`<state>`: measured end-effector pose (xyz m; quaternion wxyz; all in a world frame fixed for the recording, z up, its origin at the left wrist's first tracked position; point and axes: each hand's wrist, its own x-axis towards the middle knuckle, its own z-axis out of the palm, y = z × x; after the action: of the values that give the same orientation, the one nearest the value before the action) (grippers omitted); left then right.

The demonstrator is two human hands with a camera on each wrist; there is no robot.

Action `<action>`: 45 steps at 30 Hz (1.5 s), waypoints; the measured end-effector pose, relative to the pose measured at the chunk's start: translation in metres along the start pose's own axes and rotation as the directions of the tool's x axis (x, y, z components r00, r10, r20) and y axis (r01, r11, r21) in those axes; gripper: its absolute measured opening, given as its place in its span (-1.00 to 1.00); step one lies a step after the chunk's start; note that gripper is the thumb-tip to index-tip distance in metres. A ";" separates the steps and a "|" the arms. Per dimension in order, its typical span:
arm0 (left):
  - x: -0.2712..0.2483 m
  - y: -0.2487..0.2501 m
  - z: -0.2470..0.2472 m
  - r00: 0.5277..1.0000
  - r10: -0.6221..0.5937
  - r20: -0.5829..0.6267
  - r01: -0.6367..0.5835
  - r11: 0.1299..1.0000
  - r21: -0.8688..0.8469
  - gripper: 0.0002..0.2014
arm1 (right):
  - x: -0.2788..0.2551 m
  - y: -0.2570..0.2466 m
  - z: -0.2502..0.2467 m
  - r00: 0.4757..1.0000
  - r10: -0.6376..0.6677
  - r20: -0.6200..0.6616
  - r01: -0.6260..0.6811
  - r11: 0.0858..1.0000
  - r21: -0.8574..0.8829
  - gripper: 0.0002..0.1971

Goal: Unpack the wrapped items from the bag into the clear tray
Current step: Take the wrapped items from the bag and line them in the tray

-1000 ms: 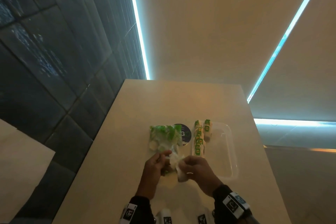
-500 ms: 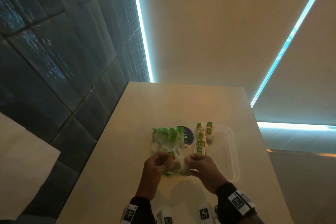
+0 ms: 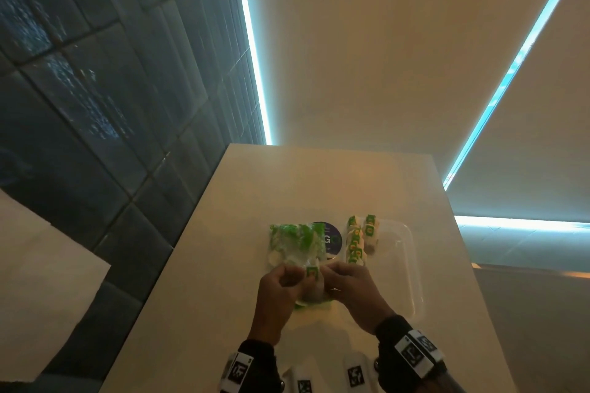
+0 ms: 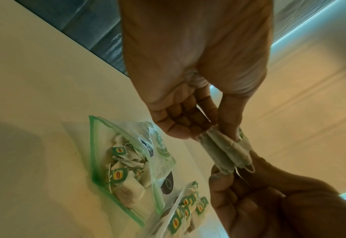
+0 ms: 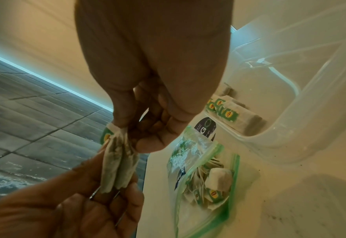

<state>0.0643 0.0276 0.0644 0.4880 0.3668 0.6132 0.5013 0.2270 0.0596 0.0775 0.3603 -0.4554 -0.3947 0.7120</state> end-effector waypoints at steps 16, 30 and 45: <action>0.005 -0.011 -0.003 1.000 -0.028 0.012 0.025 0.978 0.209 -0.79 | -0.005 -0.001 0.010 0.989 -0.093 -0.118 0.084 0.993 -0.081 -0.88; 0.002 -0.034 -0.013 1.000 -0.006 0.006 0.002 0.879 0.478 -0.96 | 0.001 0.005 -0.004 0.959 -0.067 -0.276 0.012 0.980 -0.197 -0.92; 0.011 -0.073 0.014 0.977 0.185 0.111 -0.197 0.560 0.804 -0.47 | -0.003 0.006 -0.025 0.952 -0.004 -0.305 -0.031 0.993 -0.112 -0.89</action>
<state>0.0778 0.0246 -0.0091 0.2136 0.6163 0.7274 0.2133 0.2499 0.0604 0.0660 0.3851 -0.5825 -0.3717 0.6118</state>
